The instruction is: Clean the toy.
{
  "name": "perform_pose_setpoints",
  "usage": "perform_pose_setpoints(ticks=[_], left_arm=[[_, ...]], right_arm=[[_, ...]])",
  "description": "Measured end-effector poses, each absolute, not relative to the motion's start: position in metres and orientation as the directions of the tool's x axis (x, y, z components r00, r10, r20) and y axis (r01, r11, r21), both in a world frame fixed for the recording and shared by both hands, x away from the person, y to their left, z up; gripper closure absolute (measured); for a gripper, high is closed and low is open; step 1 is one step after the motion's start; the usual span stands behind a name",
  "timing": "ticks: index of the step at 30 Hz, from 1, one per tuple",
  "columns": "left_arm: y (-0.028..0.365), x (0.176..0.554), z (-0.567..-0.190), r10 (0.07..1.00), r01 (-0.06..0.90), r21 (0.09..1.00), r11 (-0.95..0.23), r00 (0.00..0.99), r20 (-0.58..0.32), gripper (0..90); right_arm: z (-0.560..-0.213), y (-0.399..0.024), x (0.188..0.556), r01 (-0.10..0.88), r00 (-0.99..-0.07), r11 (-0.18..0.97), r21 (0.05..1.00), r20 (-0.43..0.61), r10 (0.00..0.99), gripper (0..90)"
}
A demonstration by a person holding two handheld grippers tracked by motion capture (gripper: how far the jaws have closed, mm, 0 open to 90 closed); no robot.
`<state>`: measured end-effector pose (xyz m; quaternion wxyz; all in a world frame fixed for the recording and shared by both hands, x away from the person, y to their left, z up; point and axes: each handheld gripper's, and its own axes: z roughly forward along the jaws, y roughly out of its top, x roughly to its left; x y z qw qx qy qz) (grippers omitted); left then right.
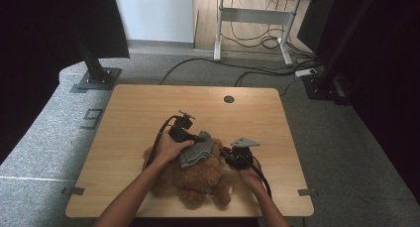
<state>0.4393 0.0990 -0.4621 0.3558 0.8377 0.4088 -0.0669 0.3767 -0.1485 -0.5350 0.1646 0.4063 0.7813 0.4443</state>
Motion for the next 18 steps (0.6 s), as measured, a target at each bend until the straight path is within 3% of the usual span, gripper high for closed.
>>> perform_pose_setpoints(ticks=[18], left_arm=[[0.174,0.438,-0.446,0.693,0.756,0.564,-0.333,0.601,-0.398,79.3]], right_arm=[[-0.532,-0.154,0.376,0.485,-0.599,0.253,0.837,0.107,0.793,70.3]])
